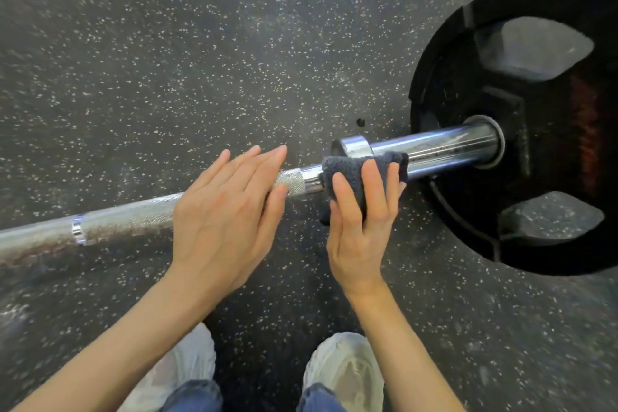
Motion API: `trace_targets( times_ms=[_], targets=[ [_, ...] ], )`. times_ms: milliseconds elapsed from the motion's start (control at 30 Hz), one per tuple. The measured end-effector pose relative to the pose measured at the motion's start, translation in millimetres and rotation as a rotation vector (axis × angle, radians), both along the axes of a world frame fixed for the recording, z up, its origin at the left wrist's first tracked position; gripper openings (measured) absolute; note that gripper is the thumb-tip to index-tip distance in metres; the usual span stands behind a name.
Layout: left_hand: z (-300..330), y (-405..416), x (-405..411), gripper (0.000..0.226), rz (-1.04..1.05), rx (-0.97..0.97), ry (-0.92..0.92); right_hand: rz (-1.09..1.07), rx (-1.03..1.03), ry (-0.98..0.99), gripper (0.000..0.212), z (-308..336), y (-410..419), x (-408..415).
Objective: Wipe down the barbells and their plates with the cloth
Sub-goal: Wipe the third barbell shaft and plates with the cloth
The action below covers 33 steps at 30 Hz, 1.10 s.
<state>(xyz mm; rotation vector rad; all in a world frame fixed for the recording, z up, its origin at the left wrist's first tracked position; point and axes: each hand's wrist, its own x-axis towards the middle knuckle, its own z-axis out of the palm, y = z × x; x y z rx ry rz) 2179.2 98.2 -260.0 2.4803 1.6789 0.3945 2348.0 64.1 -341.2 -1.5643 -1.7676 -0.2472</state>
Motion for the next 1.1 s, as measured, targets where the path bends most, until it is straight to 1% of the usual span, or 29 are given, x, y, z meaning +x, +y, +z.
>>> trace_targets(
  times_ms=[33,67,133,167,233,333,400,467,533,633,700,733,800,833,867,900,933,967,1000,1033,1067,1100],
  targets=[
    [1,0,0,0.043,0.005,0.003,0.0,0.01,0.0,-0.007,0.054,2,4,2],
    [1,1,0,0.043,0.006,0.005,0.001,0.019,-0.009,-0.006,0.047,8,10,3],
    [1,3,0,0.043,0.006,0.003,0.009,0.021,-0.022,0.037,0.032,28,26,1],
    [1,5,0,0.043,0.006,-0.005,0.014,0.007,-0.025,0.066,0.03,36,31,-1],
    [0,8,0,0.043,0.008,-0.015,0.014,-0.011,-0.041,0.105,0.031,35,29,-5],
    [1,9,0,0.042,0.028,0.004,0.005,0.007,-0.078,0.09,0.041,12,3,-5],
    [2,10,1,0.041,0.031,0.008,0.005,0.02,-0.09,0.104,0.036,17,3,-3],
    [2,12,2,0.042,0.027,0.0,0.011,0.006,-0.153,0.104,0.028,48,28,-4],
    [1,13,0,0.043,0.023,-0.002,0.018,-0.027,-0.256,0.022,0.021,82,59,-7],
    [0,13,-1,0.043,0.015,0.015,0.009,-0.041,-0.417,-0.215,0.029,101,73,-6],
    [-1,12,-1,0.043,0.017,0.032,0.012,-0.027,-0.487,-0.304,0.031,113,73,-9],
    [-1,13,-1,0.044,0.016,0.04,0.018,-0.013,-0.596,-0.34,0.032,122,81,-10],
    [-2,12,-1,0.044,0.003,0.034,0.024,-0.005,-0.93,-0.317,0.032,129,108,-12],
    [-2,12,-1,0.044,-0.004,0.036,0.023,0.008,-1.05,-0.305,0.031,132,121,-10],
    [-3,10,-1,0.044,-0.011,0.037,0.018,0.029,-1.1,-0.283,0.032,132,126,-7],
    [-3,10,-1,0.043,-0.019,0.042,0.016,0.042,-1.074,-0.262,0.034,128,123,-5],
    [-3,9,-2,0.043,-0.024,0.05,0.014,0.04,-0.93,-0.233,0.037,121,110,-3],
    [-4,8,-3,0.043,-0.026,0.055,0.011,0.015,-0.712,-0.16,0.037,112,90,-2],
    [-4,7,-3,0.043,-0.027,0.056,0.01,0.005,-0.508,-0.05,0.033,101,65,-3],
    [-5,7,-3,0.042,-0.022,0.056,0.01,-0.005,-0.35,0.038,0.024,88,38,-5],
    [-5,6,-3,0.042,-0.014,0.057,0.009,-0.011,-0.26,0.099,0.021,73,19,-8],
    [-4,5,-2,0.042,-0.011,0.057,0.005,-0.009,-0.213,0.12,0.028,57,8,-9]
  ],
)
